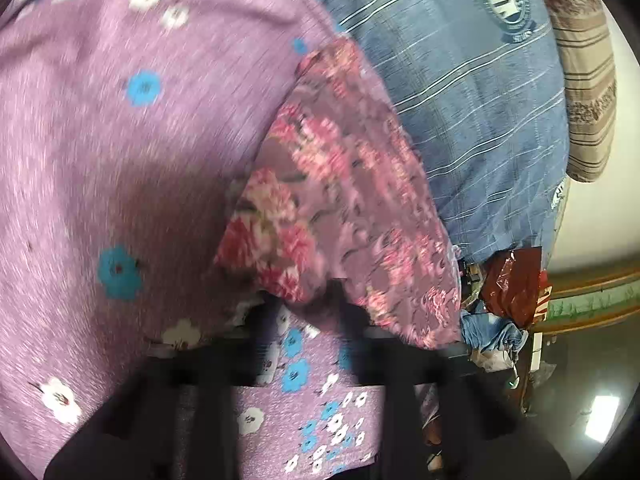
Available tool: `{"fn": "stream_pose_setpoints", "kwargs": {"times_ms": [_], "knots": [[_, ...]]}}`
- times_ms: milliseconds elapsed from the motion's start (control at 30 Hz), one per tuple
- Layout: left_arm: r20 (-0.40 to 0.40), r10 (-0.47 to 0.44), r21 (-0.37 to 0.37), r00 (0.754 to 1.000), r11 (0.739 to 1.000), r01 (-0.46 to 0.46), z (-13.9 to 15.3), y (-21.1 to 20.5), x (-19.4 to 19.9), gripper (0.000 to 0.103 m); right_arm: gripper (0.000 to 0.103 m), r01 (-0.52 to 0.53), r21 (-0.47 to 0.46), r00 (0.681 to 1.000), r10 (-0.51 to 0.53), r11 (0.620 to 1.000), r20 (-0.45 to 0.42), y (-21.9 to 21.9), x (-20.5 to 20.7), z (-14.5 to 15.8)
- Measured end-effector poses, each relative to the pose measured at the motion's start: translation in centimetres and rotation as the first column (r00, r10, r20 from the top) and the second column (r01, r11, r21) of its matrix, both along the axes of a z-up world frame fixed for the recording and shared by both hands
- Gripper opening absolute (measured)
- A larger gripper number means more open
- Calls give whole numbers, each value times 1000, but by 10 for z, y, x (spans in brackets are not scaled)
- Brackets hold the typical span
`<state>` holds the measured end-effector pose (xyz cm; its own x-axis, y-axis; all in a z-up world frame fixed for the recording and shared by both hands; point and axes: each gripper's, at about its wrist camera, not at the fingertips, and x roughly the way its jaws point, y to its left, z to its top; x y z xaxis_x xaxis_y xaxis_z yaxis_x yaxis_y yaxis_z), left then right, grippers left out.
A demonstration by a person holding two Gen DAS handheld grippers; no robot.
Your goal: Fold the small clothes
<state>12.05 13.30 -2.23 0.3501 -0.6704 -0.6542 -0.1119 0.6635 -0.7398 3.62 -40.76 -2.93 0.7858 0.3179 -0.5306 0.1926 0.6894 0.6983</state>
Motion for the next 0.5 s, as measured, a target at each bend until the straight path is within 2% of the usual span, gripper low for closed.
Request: {"fn": "stream_pose_setpoints", "kwargs": {"times_ms": [67,133,200,233,267,300,333,400,467,500], "knots": [[26,15,32,1000,999,-16,6,3,0,8,8,3,-15,998,-2,1000,68,-3,-9,18],[32,13,75,999,997,-15,3,4,0,8,7,9,-46,998,-6,999,62,-7,-13,23],[-2,3,115,1000,993,-2,-10,6,0,8,6,6,-82,1000,-7,997,-11,-9,-8,11],[-30,1,115,1000,993,2,-19,9,0,8,7,0,-114,997,-9,994,-77,-7,-3,-1],[-48,3,83,999,997,1,-26,14,0,8,7,-13,-144,990,-7,990,-139,-4,2,-13],[-54,2,43,999,999,0,-27,20,-2,8,7,-29,-149,986,4,988,-166,-2,6,-18],[-52,-5,26,999,1000,6,-25,24,-4,8,8,-27,-164,989,3,986,-149,-1,3,-17],[1,-47,-1,999,999,47,-10,32,-9,8,15,-37,-160,989,13,986,-149,-2,6,-6],[98,-91,2,991,996,91,16,38,-12,11,16,31,-149,995,-45,988,-90,-14,2,11],[132,-103,10,986,995,102,27,40,-10,15,21,60,-140,996,-69,988,-57,-20,1,18]]}}
